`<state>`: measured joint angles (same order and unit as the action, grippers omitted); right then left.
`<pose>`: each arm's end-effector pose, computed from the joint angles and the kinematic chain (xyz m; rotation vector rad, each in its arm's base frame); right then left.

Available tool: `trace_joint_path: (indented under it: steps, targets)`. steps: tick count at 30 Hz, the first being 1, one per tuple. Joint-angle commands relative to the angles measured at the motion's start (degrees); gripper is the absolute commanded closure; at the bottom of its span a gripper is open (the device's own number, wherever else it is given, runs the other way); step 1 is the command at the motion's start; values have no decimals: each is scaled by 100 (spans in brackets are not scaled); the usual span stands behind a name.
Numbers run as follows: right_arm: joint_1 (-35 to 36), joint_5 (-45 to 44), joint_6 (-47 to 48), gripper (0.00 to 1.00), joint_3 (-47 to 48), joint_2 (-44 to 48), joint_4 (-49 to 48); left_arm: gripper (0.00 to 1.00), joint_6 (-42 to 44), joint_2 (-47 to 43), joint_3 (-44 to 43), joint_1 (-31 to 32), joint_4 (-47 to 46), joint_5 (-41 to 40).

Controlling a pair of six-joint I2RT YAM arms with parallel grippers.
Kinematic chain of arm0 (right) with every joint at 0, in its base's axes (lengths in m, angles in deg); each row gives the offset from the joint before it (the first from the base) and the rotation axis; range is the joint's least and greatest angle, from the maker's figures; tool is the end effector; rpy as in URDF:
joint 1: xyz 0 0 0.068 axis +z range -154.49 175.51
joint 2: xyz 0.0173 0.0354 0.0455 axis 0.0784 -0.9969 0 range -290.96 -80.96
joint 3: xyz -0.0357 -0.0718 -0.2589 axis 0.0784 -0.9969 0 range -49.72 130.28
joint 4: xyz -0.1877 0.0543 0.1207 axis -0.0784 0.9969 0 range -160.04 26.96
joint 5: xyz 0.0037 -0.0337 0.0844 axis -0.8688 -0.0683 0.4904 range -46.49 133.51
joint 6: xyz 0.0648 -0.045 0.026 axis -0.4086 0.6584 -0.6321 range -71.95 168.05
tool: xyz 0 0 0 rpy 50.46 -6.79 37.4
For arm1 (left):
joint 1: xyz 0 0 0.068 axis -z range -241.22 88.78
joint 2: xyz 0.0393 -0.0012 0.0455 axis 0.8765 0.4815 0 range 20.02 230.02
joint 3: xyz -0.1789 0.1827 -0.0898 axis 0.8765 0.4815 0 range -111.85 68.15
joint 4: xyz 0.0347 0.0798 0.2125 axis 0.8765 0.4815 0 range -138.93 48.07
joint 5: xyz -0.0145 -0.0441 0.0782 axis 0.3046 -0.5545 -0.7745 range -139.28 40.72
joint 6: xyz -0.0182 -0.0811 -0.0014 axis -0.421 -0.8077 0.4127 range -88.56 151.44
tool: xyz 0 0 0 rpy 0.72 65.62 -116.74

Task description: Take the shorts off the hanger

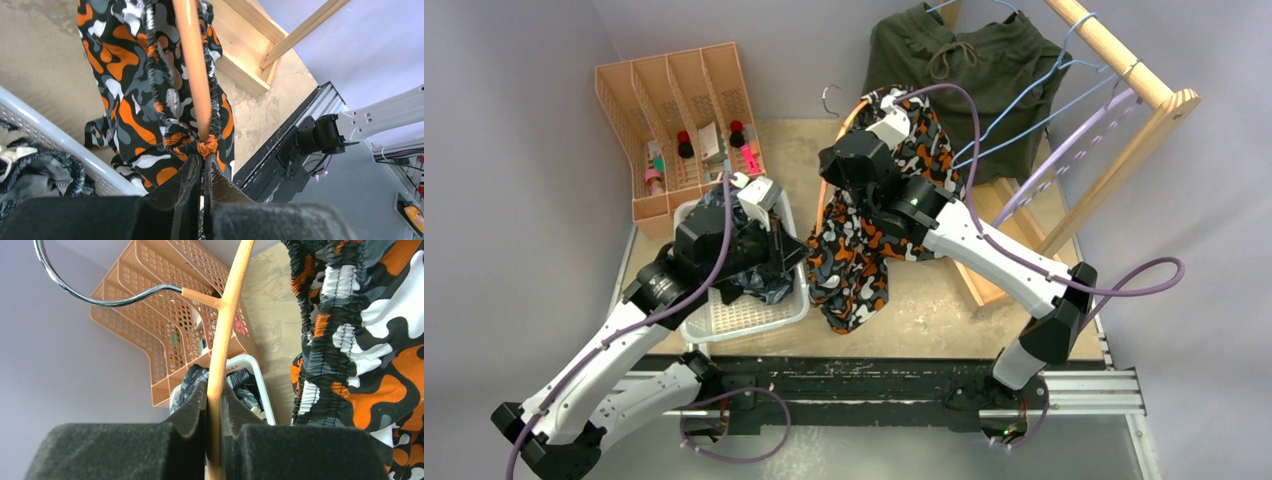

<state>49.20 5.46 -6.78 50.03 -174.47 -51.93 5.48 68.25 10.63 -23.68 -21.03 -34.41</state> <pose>0.2535 0.2697 0.4307 0.5024 1.7303 0.7936 0.1315 -0.1246 0.3562 0.3889 1.9739 -0.9796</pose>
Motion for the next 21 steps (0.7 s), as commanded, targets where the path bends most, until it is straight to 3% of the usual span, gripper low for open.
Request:
trace_joint_path:
  steps: [1,7,14,17,21]
  targets:
    - [-74,-469,17,100,-35,460,-744,100,-130,-211,383,8,288,122]
    - [-74,-524,-12,100,-170,550,-766,100,14,-36,439,8,460,564]
    - [-72,-315,2,100,-173,642,-892,100,176,93,489,8,846,125]
    - [-71,-143,-78,100,-305,773,-1011,100,87,274,432,15,602,-62]
    - [-70,-65,-197,100,-579,992,-1177,100,-398,220,715,11,-98,342]
